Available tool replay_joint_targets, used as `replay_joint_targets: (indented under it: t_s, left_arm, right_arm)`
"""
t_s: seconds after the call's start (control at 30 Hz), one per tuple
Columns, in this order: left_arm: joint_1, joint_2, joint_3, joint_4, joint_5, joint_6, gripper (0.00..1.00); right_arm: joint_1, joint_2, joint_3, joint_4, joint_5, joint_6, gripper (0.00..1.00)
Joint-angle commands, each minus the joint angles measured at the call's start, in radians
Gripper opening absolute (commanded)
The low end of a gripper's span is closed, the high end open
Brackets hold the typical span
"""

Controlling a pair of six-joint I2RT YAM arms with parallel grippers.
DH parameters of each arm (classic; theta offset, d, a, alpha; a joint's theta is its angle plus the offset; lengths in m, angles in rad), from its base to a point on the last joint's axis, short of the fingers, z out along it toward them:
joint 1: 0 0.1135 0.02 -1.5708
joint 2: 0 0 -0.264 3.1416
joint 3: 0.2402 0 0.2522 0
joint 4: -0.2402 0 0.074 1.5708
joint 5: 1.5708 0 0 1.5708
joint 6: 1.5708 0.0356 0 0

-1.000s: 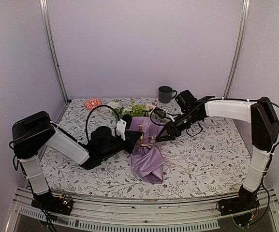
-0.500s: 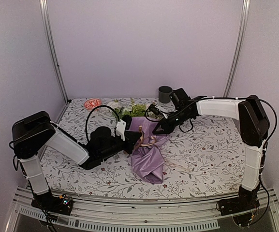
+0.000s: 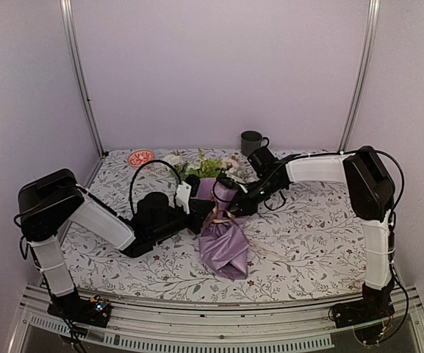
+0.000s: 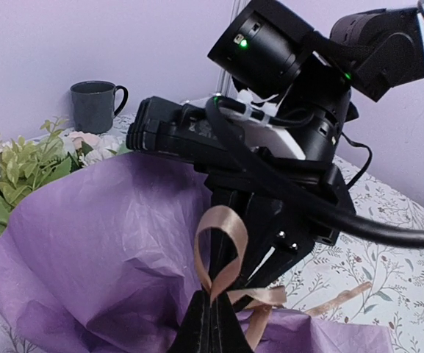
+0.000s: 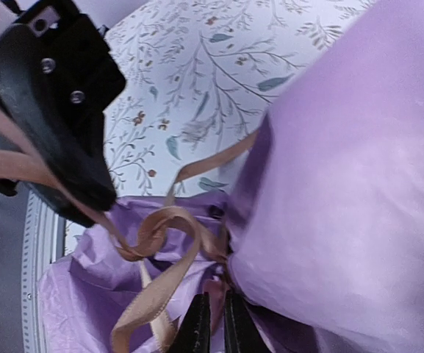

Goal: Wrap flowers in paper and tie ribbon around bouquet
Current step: Cross the half-tied ribbon over the folded bouquet.

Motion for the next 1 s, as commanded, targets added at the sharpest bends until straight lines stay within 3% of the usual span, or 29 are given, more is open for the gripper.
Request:
replay_joint_targets:
  t_s: [0.0, 0.2, 0.4, 0.63, 0.8, 0.87, 0.97]
  left_arm:
    - [0.014, 0.0, -0.001, 0.002, 0.005, -0.008, 0.0]
    - [0.015, 0.0, -0.003, 0.003, 0.006, -0.011, 0.0]
    - [0.019, 0.0, -0.006, 0.006, 0.006, -0.014, 0.0]
    - [0.024, 0.002, -0.007, 0.007, 0.007, -0.022, 0.0]
    - [0.026, 0.003, -0.005, 0.006, 0.012, -0.024, 0.0]
    - [0.026, 0.005, -0.002, 0.004, 0.014, -0.024, 0.0]
    - [0.025, 0.004, -0.002, 0.001, 0.014, -0.024, 0.0]
  right_arm:
    - [0.013, 0.026, 0.035, -0.013, -0.174, -0.052, 0.09]
    - [0.031, 0.042, 0.052, -0.007, -0.211, -0.05, 0.15]
    - [0.037, 0.037, 0.051, -0.028, -0.161, -0.061, 0.15]
    - [0.067, 0.014, 0.041, -0.077, -0.076, -0.108, 0.34]
    - [0.08, 0.031, 0.051, -0.068, 0.001, -0.117, 0.41]
    - [0.082, 0.037, 0.061, -0.056, 0.022, -0.111, 0.4]
    - [0.083, 0.037, 0.07, -0.049, 0.03, -0.103, 0.29]
